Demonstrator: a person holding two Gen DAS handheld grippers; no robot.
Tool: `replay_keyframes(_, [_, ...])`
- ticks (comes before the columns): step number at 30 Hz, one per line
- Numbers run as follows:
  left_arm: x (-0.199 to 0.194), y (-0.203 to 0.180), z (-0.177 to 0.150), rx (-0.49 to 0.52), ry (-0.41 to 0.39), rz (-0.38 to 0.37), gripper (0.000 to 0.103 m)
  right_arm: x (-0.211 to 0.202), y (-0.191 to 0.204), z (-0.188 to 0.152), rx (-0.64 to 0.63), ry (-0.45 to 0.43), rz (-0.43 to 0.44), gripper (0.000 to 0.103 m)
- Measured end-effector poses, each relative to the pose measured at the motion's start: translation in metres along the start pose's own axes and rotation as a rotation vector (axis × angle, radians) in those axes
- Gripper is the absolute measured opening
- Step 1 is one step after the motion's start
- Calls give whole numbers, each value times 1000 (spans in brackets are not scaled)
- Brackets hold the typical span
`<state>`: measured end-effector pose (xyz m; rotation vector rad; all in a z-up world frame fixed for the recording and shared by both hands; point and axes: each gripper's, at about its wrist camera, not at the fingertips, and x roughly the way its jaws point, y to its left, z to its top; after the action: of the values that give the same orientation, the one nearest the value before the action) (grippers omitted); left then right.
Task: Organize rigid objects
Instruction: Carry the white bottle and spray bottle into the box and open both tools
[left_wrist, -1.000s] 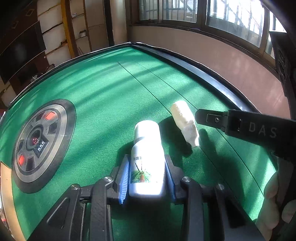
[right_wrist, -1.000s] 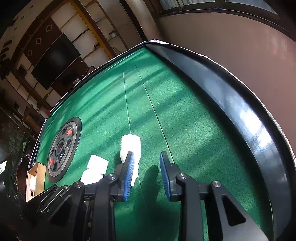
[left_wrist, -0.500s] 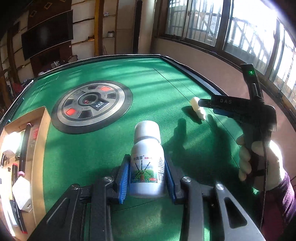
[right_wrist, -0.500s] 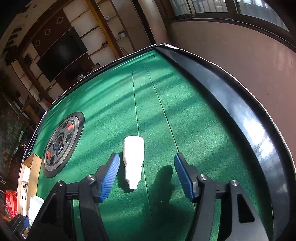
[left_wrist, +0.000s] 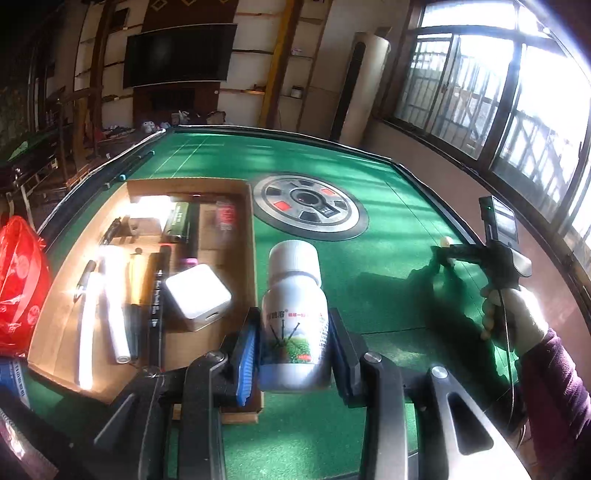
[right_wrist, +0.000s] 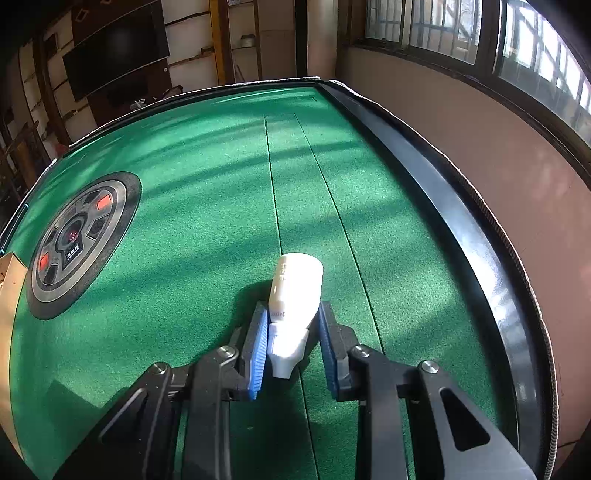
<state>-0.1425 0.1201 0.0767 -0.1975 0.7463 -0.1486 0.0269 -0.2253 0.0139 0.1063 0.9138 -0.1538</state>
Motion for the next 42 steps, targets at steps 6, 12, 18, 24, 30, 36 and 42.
replay_keyframes(6, [-4, 45, -6, -90, 10, 54, 36, -23, 4, -7, 23, 8, 96, 25])
replay_keyframes(12, [16, 60, -11, -140, 63, 49, 36, -66, 40, -13, -14, -13, 245, 25])
replay_keyframes(18, [39, 64, -9, -146, 94, 81, 36, -109, 113, -20, -104, 3, 448, 25])
replay_keyframes(24, [48, 74, -9, -168, 106, 125, 37, -128, 208, -41, -242, 69, 568, 25])
replay_keyframes(30, [9, 79, -15, -172, 29, 99, 51, -118, 290, -59, -370, 121, 556, 25])
replay_keyframes(36, [-22, 93, -16, -187, -37, 154, 63, -87, 340, -64, -429, 166, 473, 25])
replay_keyframes(42, [-35, 95, -15, -155, -94, 243, 74, -72, 365, -68, -474, 160, 401, 26])
